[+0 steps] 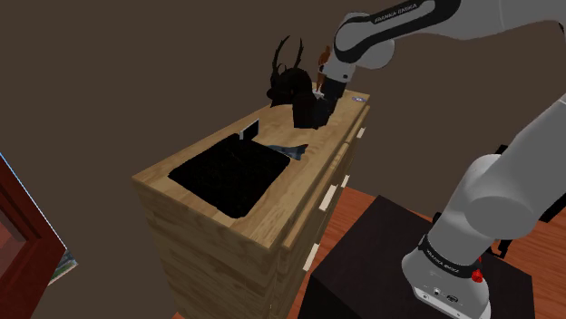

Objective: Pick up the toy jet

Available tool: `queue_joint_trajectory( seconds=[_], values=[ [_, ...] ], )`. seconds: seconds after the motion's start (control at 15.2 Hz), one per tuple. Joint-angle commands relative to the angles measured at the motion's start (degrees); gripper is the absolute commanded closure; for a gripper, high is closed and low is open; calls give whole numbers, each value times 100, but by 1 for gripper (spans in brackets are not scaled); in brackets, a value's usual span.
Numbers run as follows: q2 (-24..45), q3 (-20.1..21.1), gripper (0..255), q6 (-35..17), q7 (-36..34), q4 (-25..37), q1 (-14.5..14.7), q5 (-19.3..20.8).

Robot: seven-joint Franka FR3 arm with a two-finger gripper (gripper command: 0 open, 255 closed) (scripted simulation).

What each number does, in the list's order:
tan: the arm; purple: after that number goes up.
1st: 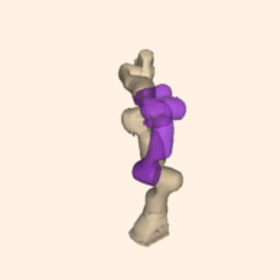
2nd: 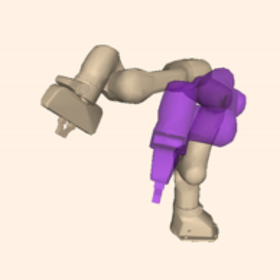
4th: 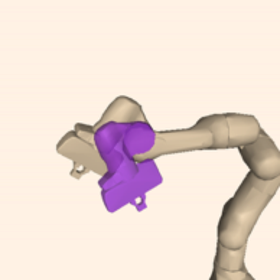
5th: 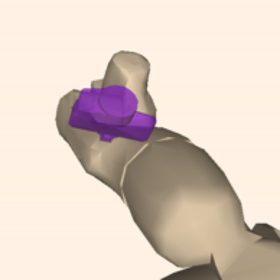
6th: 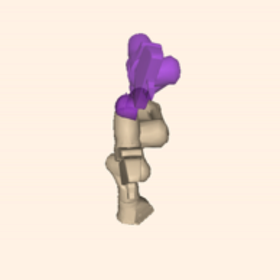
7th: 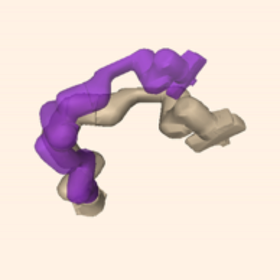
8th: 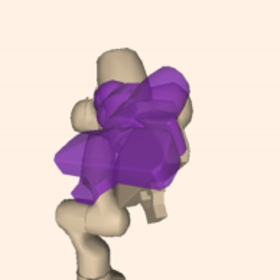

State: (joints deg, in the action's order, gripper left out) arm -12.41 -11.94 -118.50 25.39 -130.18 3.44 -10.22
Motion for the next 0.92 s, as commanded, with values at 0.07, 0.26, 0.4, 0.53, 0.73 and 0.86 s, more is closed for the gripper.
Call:
queue_joint_trajectory(
  seconds=[0.07, 0.26, 0.4, 0.53, 0.73, 0.86],
  values=[
    [725, -87, 0, -208, 433, 436, 71, -273],
    [1442, -115, 0, -342, 856, 918, 87, -573],
    [1919, -103, 0, -389, 1118, 1279, 72, -768],
    [2395, -67, 0, -406, 1356, 1672, 37, -950],
    [3107, 26, 0, -379, 1658, 2324, -48, -1178],
    [3417, 79, 0, -350, 1766, 2630, -94, -1256]
  ],
)
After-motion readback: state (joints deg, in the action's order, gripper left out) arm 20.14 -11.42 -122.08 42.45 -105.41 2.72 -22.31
